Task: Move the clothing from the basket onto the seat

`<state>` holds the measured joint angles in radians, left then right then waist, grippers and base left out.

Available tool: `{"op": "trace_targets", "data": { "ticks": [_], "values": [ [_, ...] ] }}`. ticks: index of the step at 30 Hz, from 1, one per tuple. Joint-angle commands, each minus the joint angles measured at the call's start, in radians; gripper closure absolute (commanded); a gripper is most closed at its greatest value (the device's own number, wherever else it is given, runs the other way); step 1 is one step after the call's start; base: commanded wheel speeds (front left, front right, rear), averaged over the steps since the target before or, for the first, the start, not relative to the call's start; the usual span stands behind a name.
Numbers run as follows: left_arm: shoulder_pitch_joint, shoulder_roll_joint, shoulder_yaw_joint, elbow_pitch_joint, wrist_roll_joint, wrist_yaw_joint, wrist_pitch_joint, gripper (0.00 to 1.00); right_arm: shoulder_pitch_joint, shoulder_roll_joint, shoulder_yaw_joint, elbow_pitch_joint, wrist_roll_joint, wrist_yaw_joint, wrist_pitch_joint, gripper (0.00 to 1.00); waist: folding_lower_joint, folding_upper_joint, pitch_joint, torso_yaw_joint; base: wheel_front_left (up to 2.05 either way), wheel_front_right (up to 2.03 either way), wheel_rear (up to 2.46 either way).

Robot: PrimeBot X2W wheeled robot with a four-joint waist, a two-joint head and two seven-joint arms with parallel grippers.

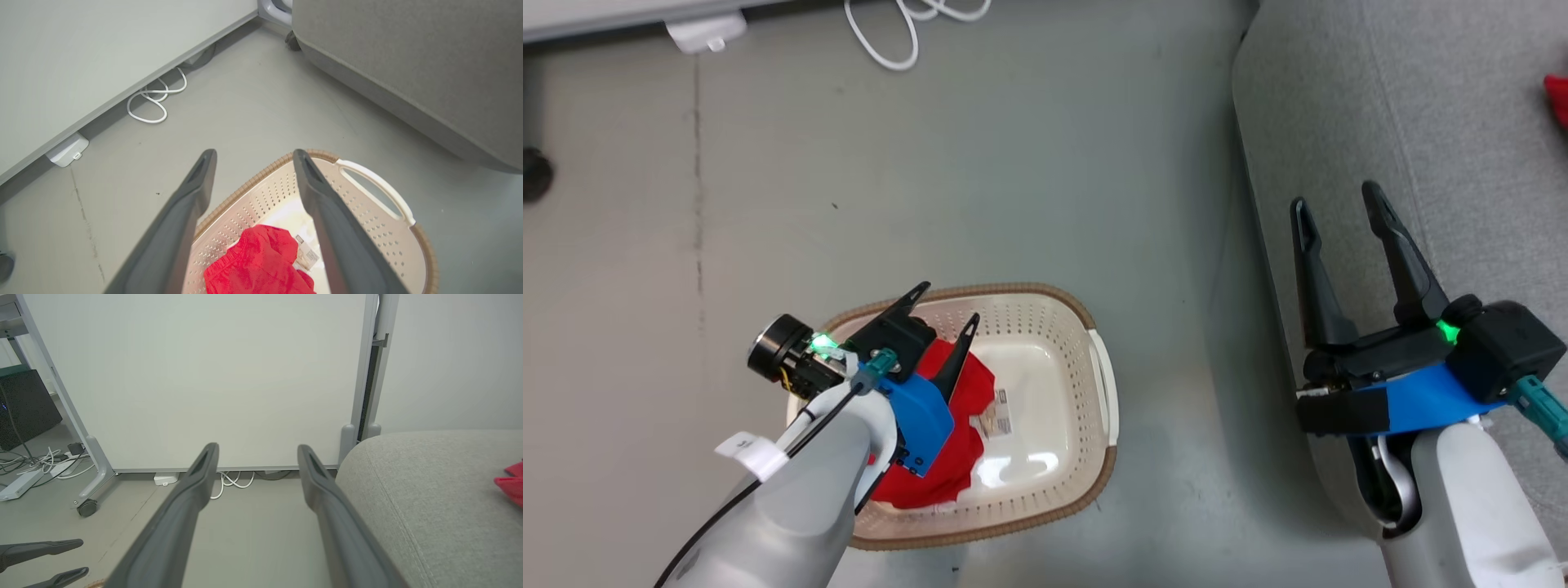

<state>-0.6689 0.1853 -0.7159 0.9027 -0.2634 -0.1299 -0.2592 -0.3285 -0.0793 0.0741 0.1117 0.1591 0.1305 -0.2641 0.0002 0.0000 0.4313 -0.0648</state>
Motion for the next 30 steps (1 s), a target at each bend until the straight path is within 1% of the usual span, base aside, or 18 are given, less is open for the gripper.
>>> {"op": "trace_targets", "data": {
  "ticks": [1,4,7,8,10,13,19,25,30],
  "values": [
    [-0.044,0.001,-0.052,0.039,-0.012,0.0,0.008,0.0,-0.027,-0.007,0.003,-0.012,-0.008,0.001,0.0,0.0,-0.0002,0.0,0.068,-0.018,0.0,0.0,0.0],
    [-0.097,-0.002,-0.136,0.108,-0.043,0.0,0.051,0.0,-0.055,-0.011,0.002,-0.027,-0.007,0.001,0.0,0.0,-0.0002,0.0,0.125,-0.027,0.0,0.0,0.0],
    [-0.135,-0.013,-0.217,0.169,-0.074,0.0,0.13,0.0,-0.077,-0.009,-0.004,-0.044,-0.004,0.001,0.0,0.0,-0.0002,0.0,0.182,-0.035,0.0,0.0,0.0],
    [-0.135,-0.013,-0.217,0.169,-0.074,0.0,0.13,0.0,-0.077,-0.009,-0.004,-0.044,-0.004,0.001,0.0,0.0,-0.0002,0.0,0.182,-0.035,0.0,0.0,0.0],
    [-0.16,-0.017,-0.273,0.196,-0.091,0.0,0.185,0.0,-0.092,-0.007,-0.006,-0.054,-0.003,0.001,0.0,0.0,-0.0002,0.0,0.221,-0.041,0.0,0.0,0.0],
    [-0.189,-0.011,-0.347,0.218,-0.119,0.0,0.236,0.0,-0.112,-0.004,-0.003,-0.065,-0.004,0.001,0.0,0.0,-0.0002,0.0,0.268,-0.052,0.0,0.0,0.0],
    [-0.236,0.009,-0.481,0.237,-0.173,0.0,0.299,0.0,-0.138,0.001,-0.006,-0.094,-0.007,0.001,0.0,0.0,-0.0002,0.0,0.35,-0.074,0.0,0.0,0.0],
    [-0.28,0.034,-0.54,0.255,-0.214,0.0,0.352,0.0,-0.156,0.002,-0.015,-0.139,-0.008,0.001,0.0,0.0,-0.0002,0.0,0.436,-0.093,0.0,0.0,0.0],
    [-0.309,0.051,-0.555,0.262,-0.238,0.0,0.389,0.0,-0.167,0.004,-0.009,-0.18,-0.014,0.001,0.0,0.0,-0.0002,0.0,0.5,-0.103,0.0,0.0,0.0]
  ]
}}
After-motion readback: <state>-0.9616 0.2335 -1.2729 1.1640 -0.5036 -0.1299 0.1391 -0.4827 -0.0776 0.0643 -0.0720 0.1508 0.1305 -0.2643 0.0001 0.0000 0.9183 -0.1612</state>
